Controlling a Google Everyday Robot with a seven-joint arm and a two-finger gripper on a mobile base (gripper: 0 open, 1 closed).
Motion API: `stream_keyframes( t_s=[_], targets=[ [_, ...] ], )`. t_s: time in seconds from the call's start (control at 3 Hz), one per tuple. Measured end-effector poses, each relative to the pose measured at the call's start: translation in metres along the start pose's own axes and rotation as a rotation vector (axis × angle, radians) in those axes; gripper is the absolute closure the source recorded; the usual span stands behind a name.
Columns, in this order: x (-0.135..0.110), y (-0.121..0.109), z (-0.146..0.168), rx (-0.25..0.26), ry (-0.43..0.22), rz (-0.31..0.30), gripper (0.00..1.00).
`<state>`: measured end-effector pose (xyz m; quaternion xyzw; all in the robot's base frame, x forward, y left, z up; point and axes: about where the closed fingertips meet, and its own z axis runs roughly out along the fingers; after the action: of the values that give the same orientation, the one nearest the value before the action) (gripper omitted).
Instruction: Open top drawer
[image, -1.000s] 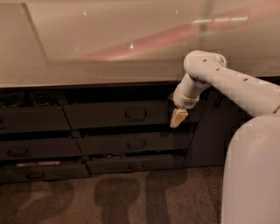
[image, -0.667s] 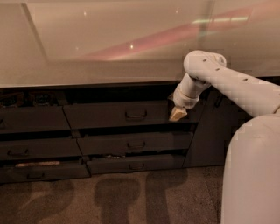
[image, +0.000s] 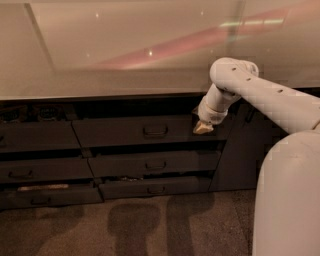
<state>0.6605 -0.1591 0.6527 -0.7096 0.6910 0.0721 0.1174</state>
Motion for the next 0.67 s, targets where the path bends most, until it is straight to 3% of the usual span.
stream_keyframes(
  t_s=[0.67],
  targets=[
    [-0.001,0.0018,-0.0003,-0.001,0.0,-0.004,1.0]
  ],
)
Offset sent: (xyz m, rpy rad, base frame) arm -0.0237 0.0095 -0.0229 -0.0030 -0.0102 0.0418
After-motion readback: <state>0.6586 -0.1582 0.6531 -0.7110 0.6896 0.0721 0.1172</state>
